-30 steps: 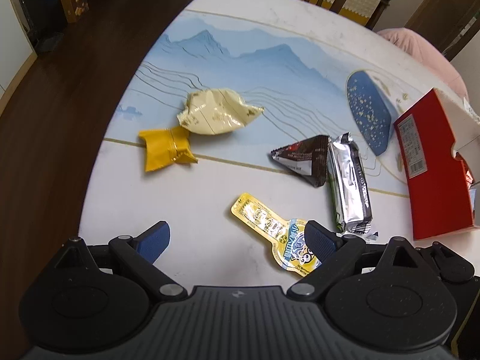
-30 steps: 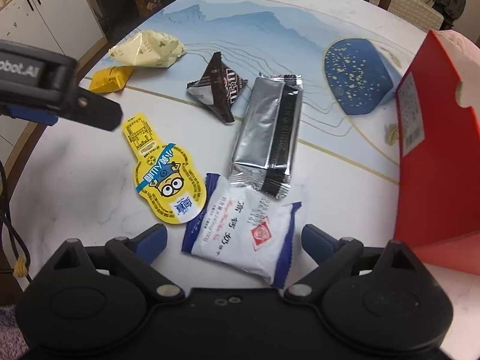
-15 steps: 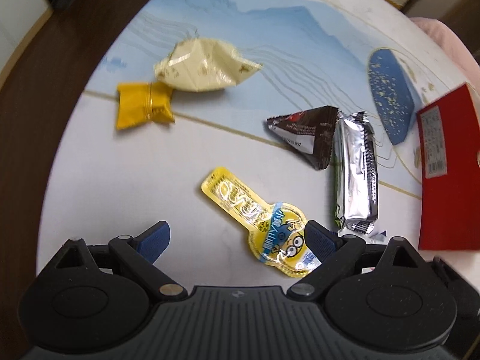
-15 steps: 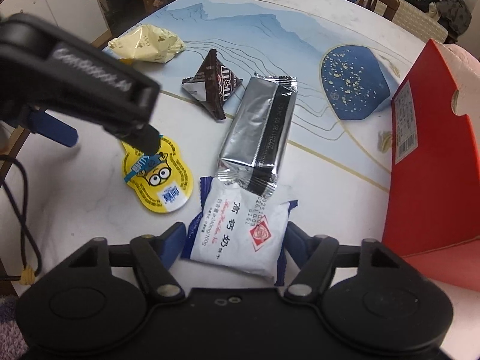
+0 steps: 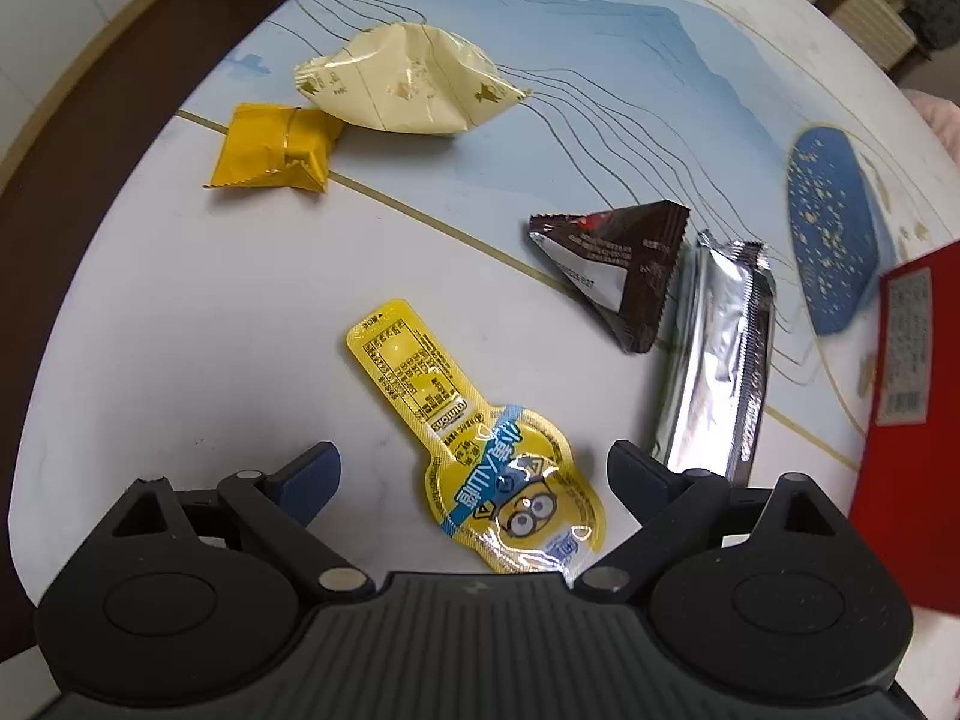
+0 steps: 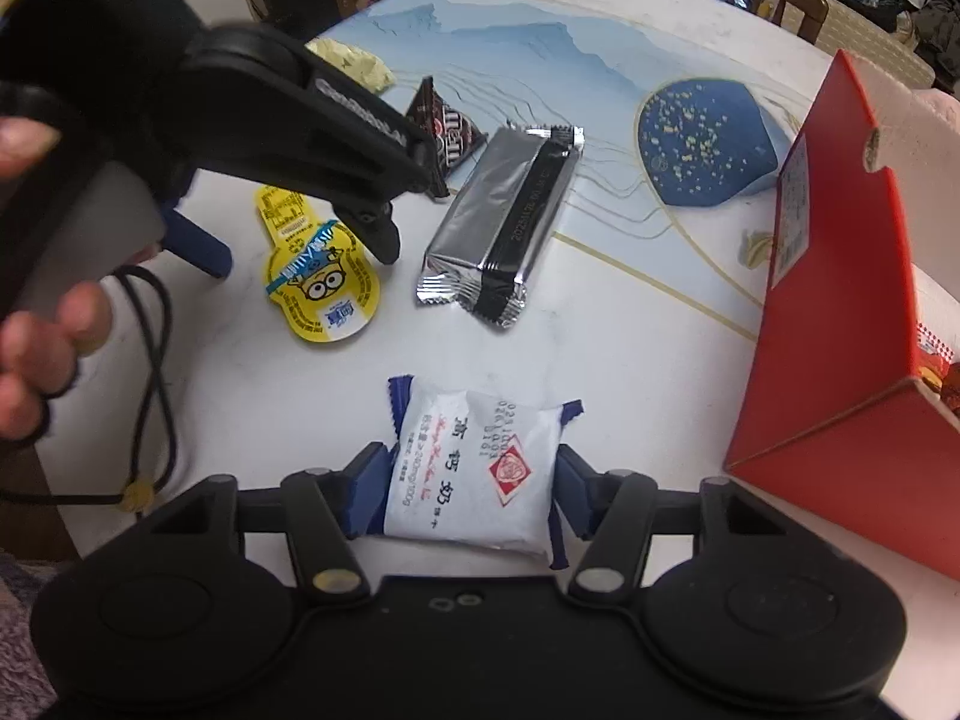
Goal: Organize snacks
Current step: 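Grasp the white milk packet with the right tool while the left tool grasps the yellow Minions pack, then lift both held snacks and carry them toward the red box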
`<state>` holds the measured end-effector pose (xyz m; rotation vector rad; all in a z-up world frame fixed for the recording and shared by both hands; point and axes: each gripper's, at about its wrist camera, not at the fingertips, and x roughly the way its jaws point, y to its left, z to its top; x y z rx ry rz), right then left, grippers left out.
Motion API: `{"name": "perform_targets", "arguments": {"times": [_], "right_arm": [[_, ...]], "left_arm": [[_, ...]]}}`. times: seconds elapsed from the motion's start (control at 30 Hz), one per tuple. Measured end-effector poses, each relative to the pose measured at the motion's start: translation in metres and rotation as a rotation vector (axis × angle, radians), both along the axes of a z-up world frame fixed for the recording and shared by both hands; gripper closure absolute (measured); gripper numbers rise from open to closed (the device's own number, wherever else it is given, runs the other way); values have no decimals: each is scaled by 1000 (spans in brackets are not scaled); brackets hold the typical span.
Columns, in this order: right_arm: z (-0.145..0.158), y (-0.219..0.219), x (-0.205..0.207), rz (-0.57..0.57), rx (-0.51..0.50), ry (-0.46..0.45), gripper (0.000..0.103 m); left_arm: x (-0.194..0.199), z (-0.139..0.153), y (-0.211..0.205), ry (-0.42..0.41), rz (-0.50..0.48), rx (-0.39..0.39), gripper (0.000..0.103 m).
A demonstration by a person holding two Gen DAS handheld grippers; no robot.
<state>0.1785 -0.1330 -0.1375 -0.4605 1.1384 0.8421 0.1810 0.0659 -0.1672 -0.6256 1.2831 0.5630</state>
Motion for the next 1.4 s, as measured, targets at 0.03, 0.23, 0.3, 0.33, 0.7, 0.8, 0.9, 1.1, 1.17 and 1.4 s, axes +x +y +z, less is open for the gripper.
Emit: {"name": "perform_targets", "arguments": {"times": [0.03, 0.23, 0.3, 0.33, 0.7, 0.8, 0.9, 1.1, 1.17, 1.4], "right_arm": [[1, -2, 0, 6, 7, 0, 51], [1, -8, 1, 30, 12, -12, 52], [1, -10, 1, 29, 17, -9, 52], [1, -11, 2, 30, 18, -10, 52], [5, -14, 0, 4, 36, -23, 56], [6, -15, -1, -9, 36, -32, 57], [9, -15, -4, -14, 39, -44, 63], [8, -15, -5, -49, 32, -69, 69], [8, -15, -4, -76, 31, -59, 68], [6, -15, -4, -157, 43, 31, 53]], "left_arm": [[0, -1, -3, 8, 1, 17, 7], [-2, 2, -14, 23, -9, 98, 21], [-4, 4, -15, 20, -8, 120, 31], [-6, 6, -15, 12, -10, 127, 38], [-31, 10, 5, -45, -1, 85, 52], [-39, 11, 12, -51, 3, 76, 52], [-45, 14, 17, -64, -3, 73, 52], [-51, 23, 22, -92, -25, 67, 52], [-52, 24, 23, -99, -35, 67, 52], [-57, 28, 30, -112, -61, 55, 52]]}}
